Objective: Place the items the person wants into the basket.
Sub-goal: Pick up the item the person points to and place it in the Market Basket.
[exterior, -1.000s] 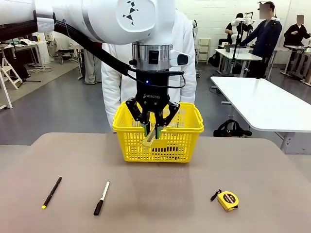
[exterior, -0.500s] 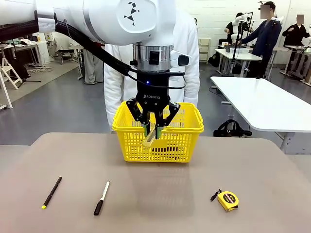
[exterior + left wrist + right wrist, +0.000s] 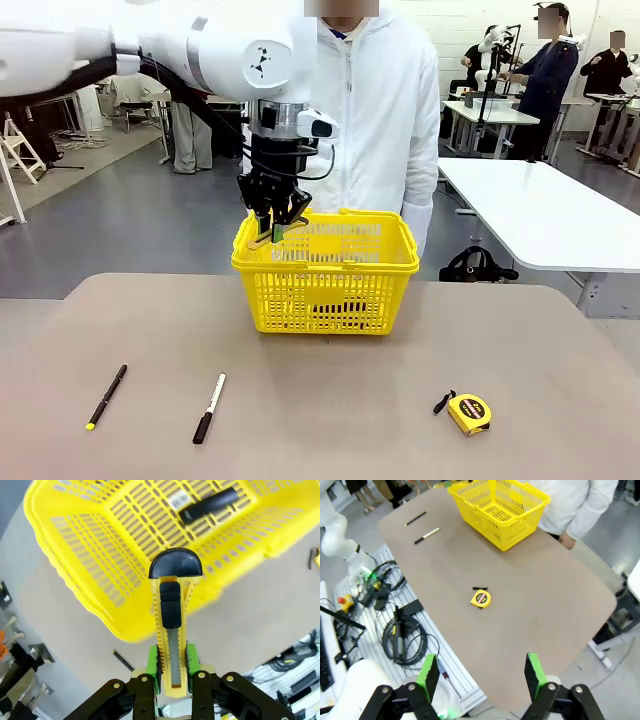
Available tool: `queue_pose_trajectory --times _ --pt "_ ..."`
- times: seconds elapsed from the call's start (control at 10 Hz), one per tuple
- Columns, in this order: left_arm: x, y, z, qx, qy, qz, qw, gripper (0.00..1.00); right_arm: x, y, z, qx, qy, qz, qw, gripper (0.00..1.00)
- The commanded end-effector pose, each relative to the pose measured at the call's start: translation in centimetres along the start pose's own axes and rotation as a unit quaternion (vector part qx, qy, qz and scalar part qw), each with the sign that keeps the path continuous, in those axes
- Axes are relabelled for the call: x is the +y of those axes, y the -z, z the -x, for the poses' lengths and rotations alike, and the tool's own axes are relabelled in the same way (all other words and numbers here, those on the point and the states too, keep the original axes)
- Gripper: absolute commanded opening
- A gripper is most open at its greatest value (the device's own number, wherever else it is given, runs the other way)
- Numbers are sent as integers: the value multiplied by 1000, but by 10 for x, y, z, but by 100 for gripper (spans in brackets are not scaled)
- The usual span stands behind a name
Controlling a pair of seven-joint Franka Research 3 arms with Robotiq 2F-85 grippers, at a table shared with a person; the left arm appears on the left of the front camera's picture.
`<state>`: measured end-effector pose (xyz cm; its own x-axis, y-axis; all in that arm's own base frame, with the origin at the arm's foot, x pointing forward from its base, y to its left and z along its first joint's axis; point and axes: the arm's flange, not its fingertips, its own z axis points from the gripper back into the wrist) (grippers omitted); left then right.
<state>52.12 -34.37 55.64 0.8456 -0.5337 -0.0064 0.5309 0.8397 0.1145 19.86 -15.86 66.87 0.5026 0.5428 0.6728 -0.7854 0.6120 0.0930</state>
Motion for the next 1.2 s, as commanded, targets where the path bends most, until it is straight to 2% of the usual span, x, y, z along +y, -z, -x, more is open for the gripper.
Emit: queue_pose_trajectory --times 0.0,0.3,1.0,1.1 --pt "18 3 -39 0 -12 -2 1000 26 0 0 -1 -9 -7 -12 1000 89" --pt "30 26 -59 21 -24 19 999 26 0 0 -1 -9 -7 -12 1000 89" --pt "34 41 -54 12 -22 14 1000 26 0 0 -1 -9 -7 -12 1000 89" --pt "38 46 -61 -1 21 24 999 26 0 0 -1 -9 -7 -12 1000 89"
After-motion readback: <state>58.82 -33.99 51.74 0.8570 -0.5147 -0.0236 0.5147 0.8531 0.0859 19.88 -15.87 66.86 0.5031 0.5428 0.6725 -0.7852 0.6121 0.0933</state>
